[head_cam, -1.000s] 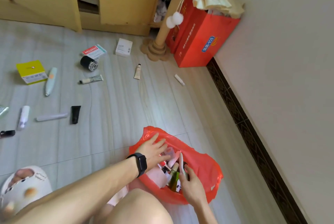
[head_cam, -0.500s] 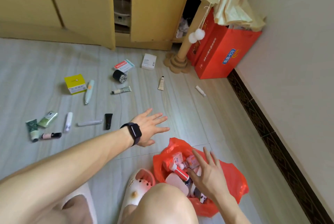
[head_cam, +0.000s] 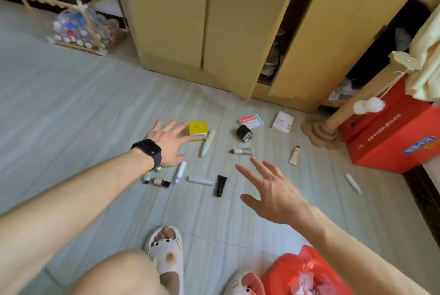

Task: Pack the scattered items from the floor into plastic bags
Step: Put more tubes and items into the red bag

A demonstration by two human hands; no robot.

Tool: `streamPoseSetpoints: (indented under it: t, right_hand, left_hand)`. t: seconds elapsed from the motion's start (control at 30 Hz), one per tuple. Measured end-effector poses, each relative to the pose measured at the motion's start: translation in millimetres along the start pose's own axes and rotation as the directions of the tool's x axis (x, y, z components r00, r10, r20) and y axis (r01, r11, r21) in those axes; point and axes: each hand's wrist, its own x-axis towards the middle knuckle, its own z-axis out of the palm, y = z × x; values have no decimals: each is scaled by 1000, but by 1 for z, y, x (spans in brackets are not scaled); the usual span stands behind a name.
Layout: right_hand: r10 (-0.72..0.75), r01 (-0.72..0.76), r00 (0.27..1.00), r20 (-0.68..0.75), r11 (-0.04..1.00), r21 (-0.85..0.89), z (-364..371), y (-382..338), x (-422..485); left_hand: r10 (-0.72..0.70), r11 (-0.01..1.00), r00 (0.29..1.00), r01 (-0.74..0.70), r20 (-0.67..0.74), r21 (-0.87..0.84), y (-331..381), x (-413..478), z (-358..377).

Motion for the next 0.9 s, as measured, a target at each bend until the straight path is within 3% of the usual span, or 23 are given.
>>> streamPoseSetpoints:
  t: [0.1, 0.2, 0.3, 0.4, 0.53, 0.73, 0.9]
  right_hand:
    - [-68, 75, 984, 163, 996, -37, 17, -17, 43]
    - [-30, 50, 955, 294, 997, -59, 53, -25, 83]
    - [95, -89, 911, 402, 995, -33, 100, -20, 122]
    - [213, -267, 862, 461, 962, 55, 148, -11, 157]
    - [355, -444, 861, 365, 874, 197, 202, -7, 194]
    - [324, -333, 943, 79, 925, 184, 234, -28, 226]
    - [340, -349, 929, 147, 936, 38, 232, -26, 227]
  left_hand:
    - [-160, 978, 974, 178, 159, -106, -26, -13, 67]
    - [-232, 945, 925, 288, 302, -154, -37, -23, 136]
    - [-251, 934, 888, 326, 385, -143, -35, -22, 194]
    - [-261, 918, 895, 346, 361, -195, -31, -8, 229]
    - [-212, 939, 958, 255, 193, -232, -27, 25, 252]
    - [-201, 901, 972, 231, 117, -367, -8, 42, 275]
    - [-92, 952, 981, 137, 171, -275, 11, 37, 256]
